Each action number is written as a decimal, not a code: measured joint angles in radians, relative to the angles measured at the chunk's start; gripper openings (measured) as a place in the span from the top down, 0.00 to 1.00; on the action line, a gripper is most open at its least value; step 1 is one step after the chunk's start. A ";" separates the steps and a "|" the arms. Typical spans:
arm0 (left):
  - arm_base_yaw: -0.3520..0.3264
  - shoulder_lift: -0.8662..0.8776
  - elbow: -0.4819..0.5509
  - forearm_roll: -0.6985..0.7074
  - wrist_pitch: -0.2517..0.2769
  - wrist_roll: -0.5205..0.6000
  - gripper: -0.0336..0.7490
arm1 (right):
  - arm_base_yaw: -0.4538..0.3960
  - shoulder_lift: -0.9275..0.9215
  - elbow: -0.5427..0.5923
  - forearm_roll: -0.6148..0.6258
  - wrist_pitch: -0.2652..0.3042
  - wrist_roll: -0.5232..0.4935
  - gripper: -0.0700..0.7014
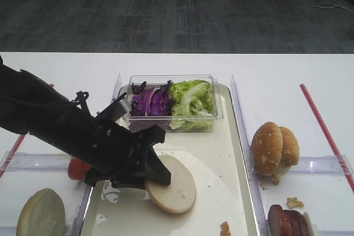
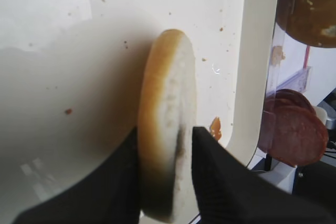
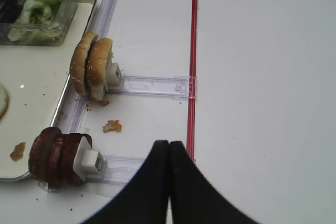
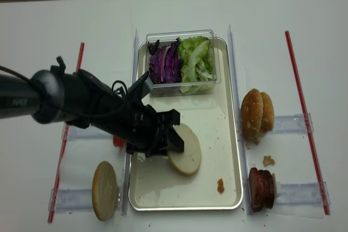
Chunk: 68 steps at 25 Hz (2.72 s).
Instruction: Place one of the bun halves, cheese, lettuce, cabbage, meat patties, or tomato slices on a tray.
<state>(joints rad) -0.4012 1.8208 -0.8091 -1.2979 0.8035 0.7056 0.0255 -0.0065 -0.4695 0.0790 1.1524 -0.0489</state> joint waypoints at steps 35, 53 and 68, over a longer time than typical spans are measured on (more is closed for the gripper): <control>0.000 -0.006 -0.028 0.062 0.000 -0.066 0.63 | 0.000 0.000 0.000 0.000 0.000 -0.003 0.61; 0.000 -0.099 -0.114 0.462 0.021 -0.396 0.63 | 0.000 0.000 0.000 0.000 0.000 -0.003 0.61; 0.000 -0.177 -0.269 0.850 0.209 -0.742 0.63 | 0.000 0.000 0.000 0.000 0.000 -0.003 0.61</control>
<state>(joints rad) -0.4012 1.6438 -1.0778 -0.4475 1.0120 -0.0364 0.0255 -0.0065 -0.4695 0.0790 1.1524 -0.0523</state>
